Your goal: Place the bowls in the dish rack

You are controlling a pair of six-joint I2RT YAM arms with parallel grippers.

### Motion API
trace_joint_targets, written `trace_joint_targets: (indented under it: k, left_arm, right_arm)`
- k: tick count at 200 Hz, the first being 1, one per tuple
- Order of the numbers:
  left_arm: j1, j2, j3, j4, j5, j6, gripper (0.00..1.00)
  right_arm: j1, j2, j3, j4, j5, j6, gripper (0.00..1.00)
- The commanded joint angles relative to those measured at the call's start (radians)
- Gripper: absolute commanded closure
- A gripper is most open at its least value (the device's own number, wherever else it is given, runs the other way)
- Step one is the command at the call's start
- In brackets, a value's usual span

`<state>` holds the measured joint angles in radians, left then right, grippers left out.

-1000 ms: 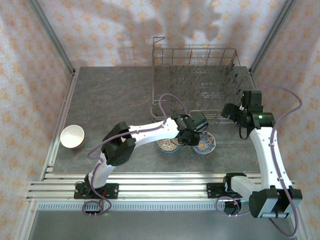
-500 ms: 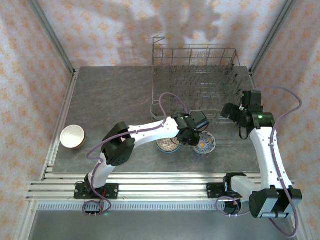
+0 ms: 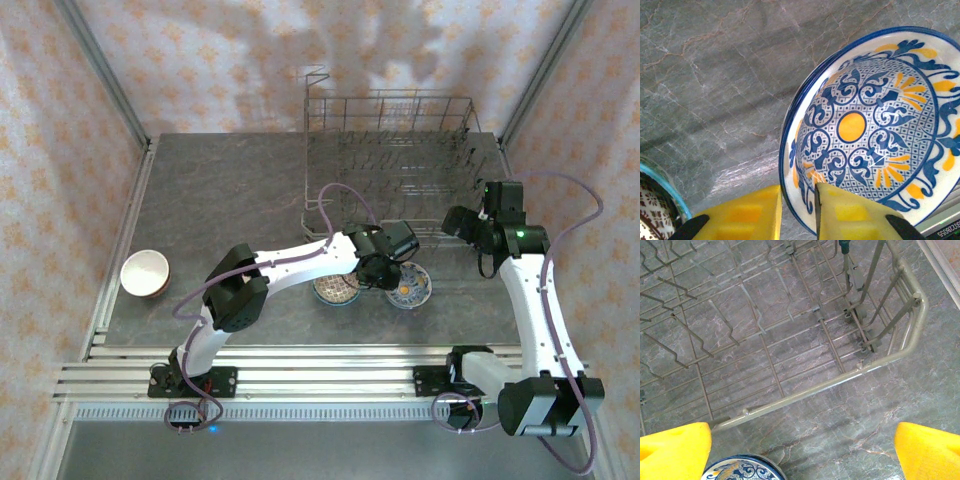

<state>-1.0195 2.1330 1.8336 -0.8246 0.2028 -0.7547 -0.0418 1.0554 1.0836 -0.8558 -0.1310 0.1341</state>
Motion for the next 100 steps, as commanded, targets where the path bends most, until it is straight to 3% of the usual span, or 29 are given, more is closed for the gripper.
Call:
trace_joint_targets:
  k: [1,100]
  left_arm:
    - [0.009,0.033,0.043,-0.008,-0.007,0.006,0.73]
    - [0.013,0.025,-0.027,0.041,0.012,-0.035,0.73]
  right_arm:
    - [0.006,-0.014,-0.009,0.015,0.01,-0.012,0.06]
    - [0.005,-0.034,-0.019,0.013,0.006,-0.007,0.06]
